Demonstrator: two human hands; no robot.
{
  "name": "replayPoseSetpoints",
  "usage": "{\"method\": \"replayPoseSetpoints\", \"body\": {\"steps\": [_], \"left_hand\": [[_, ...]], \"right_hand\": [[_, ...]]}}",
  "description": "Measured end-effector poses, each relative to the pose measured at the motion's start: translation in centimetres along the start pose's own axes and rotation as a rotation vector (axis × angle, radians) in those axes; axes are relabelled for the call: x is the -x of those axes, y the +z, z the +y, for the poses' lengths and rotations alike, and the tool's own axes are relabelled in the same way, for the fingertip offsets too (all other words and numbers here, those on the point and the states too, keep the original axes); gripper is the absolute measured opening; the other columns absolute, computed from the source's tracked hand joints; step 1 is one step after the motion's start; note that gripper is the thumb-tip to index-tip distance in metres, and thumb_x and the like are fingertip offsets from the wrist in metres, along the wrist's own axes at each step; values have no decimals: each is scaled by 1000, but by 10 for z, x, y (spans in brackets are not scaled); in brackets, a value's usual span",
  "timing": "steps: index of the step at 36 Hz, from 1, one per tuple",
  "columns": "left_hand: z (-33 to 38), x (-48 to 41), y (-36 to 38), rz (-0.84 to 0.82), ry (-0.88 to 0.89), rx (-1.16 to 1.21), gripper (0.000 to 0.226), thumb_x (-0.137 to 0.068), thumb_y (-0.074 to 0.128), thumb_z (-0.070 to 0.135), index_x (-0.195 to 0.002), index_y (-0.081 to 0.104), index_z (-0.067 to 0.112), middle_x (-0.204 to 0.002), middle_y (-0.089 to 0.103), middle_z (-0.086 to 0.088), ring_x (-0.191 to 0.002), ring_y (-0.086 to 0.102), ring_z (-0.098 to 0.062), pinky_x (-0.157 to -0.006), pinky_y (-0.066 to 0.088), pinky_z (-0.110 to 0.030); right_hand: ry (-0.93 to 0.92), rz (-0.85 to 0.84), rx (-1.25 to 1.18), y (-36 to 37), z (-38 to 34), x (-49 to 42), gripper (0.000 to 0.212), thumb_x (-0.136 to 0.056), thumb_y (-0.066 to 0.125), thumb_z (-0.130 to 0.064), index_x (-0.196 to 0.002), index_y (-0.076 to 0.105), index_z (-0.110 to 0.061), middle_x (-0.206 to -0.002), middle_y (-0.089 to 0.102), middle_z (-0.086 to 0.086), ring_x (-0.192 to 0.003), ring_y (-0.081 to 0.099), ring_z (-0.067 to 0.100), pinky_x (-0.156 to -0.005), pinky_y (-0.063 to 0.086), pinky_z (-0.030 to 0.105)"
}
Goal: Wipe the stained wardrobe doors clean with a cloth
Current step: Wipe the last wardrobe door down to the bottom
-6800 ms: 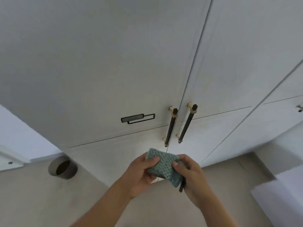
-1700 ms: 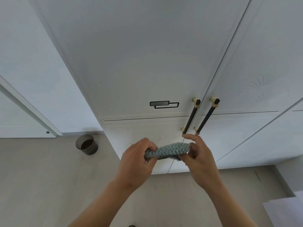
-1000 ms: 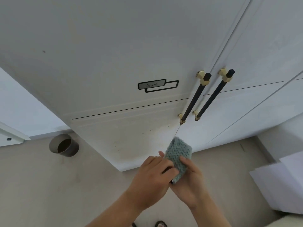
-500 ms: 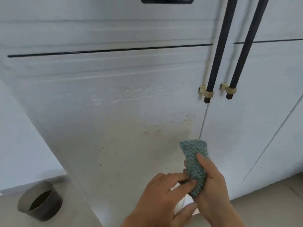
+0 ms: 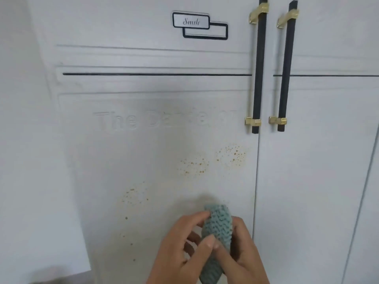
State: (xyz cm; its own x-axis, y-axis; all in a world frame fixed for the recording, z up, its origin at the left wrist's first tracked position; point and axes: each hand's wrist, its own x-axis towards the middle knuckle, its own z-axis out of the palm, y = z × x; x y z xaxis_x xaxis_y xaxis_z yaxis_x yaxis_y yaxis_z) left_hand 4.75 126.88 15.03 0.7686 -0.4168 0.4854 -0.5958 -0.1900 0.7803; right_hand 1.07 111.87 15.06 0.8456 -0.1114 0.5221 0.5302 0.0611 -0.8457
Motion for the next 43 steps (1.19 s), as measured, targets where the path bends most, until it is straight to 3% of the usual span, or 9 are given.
{"method": "replayPoseSetpoints", "body": {"steps": [3,6,16,21,23,26,31,38,43], "left_hand": [[5,-7,-8,113,106,-18,54,-86,72,54,-127,45,76,-120,63,28,-92,73,-16,-76,55,-16],[16,-6,-15,131,121,-27,51,-87,66,48,-130,48,69,-99,72,15,-68,69,-19,-64,51,-20],[61,-20,-58,194,165,-195,12,-97,72,27,-101,73,38,-84,72,14,-66,64,-4,-64,45,-14],[86,-23,-77,165,280,-589,30,-101,58,48,-131,53,51,-115,65,24,-95,64,2,-77,52,-20],[91,-28,-93,295,398,-801,38,-101,49,60,-136,51,47,-119,62,22,-102,61,2,-80,54,-24],[98,-41,-129,586,656,-1002,37,-103,53,44,-121,70,17,-113,69,3,-101,64,-17,-81,52,-34],[90,-69,-200,768,821,-1352,29,-101,61,30,-120,70,11,-130,67,-11,-116,61,-36,-81,47,-45],[54,-91,-218,895,582,-1288,49,-105,46,38,-144,55,9,-159,42,-22,-148,35,-46,-119,32,-55],[43,-97,-211,918,621,-1105,44,-109,44,29,-145,53,5,-160,40,-23,-152,27,-44,-128,16,-40]], "right_hand": [[-67,-56,92,3,-4,-4,25,-86,65,-22,-106,69,-36,-105,75,3,-90,71,20,-78,55,27],[-90,-98,136,7,-1,2,24,-87,64,-24,-108,70,-34,-94,72,6,-82,68,25,-73,52,30],[-185,-119,211,32,-33,-29,7,-93,71,-23,-99,74,-26,-87,71,2,-78,69,23,-67,59,38],[-308,23,364,43,-48,-33,3,-97,63,-29,-96,64,-31,-87,63,-9,-74,63,14,-60,57,34],[-360,122,424,38,-48,-38,6,-97,62,-27,-98,61,-33,-87,59,-11,-75,60,12,-61,54,34],[-376,262,416,18,-51,-45,10,-98,60,-26,-95,60,-36,-89,60,-10,-78,60,9,-65,50,29],[-393,508,428,-22,-50,-59,6,-99,57,-24,-98,60,-29,-93,59,-7,-87,59,10,-75,52,36],[-358,625,585,-59,-18,-102,10,-100,54,-17,-91,59,-17,-85,54,1,-81,56,22,-73,47,35],[-492,682,659,-64,-6,-139,36,-95,59,-3,-130,64,-9,-104,49,8,-97,51,29,-84,44,36]]}}
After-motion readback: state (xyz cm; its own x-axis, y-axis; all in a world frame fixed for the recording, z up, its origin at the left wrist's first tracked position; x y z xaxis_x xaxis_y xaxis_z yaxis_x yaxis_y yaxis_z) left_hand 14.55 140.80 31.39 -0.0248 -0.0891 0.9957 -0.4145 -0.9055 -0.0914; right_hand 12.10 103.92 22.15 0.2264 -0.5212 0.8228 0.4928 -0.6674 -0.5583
